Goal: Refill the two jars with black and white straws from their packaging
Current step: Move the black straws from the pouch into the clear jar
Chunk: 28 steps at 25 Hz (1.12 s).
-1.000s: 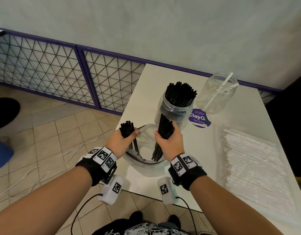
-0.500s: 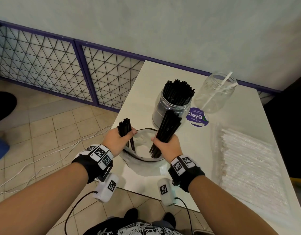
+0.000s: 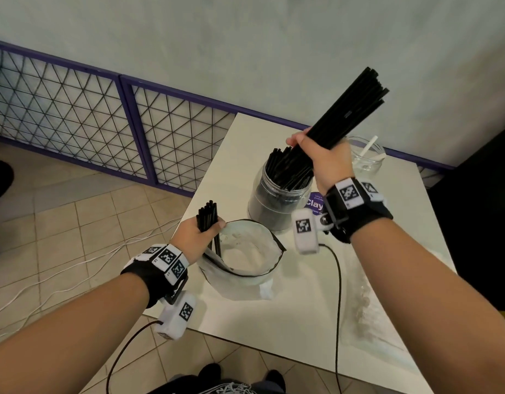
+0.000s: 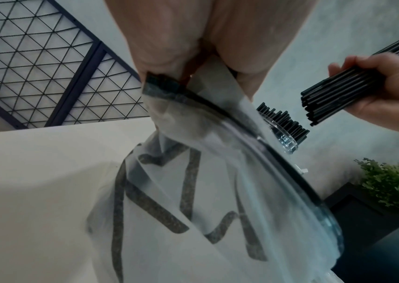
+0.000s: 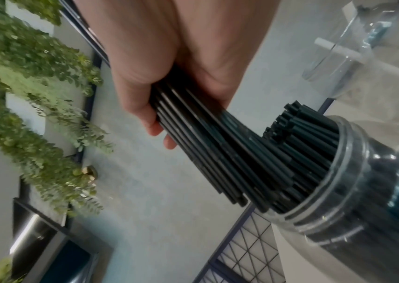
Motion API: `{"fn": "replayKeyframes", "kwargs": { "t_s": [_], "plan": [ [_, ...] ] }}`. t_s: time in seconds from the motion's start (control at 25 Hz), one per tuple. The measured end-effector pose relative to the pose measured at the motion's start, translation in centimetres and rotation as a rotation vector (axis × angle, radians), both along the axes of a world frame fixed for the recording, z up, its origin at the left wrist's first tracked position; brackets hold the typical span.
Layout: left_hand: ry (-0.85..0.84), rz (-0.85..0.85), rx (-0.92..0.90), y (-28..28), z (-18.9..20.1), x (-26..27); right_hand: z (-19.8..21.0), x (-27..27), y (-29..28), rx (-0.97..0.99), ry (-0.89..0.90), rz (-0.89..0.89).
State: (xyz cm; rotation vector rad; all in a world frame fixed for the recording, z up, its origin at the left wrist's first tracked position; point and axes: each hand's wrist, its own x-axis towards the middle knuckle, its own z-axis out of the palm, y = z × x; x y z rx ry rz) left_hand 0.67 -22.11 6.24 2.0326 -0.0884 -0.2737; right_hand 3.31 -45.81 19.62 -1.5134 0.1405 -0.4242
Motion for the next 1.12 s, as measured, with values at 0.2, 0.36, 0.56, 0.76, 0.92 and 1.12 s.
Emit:
{"fn": "replayKeyframes", "kwargs": {
  "t_s": [0.2,0.36,0.56,0.76,0.92,1.12],
  "plan": [
    [0.017,-0.017,-0.017,0.2,0.0,-0.4,-2.1,3.1,-0.9,-0.130,0.095,-0.070],
    [0.047,-0.015,-0.040,0.3,-0.1,-0.6,-2.7,3.9,-1.1,-0.174,0.072,-0.058],
    [0.049,-0.012,-0.031,0.1,0.3,-0.8,-4.2,4.1,-0.5,-0.314,0.152,-0.007],
    [0.060,-0.008,-0.045,0.1,0.2,-0.6,-3.9,4.3,-0.9,-0.193,0.122,-0.042],
    [0.046,-0.026,-0.016,0.3,0.0,-0.6,-2.9,4.7,-1.8,-0.177,0.091,0.025],
    [0.045,-0.023,-0.031,0.2,-0.1,-0.6,-2.2,5.8,-1.4,-0.596,-0.019,0.010]
  ]
}}
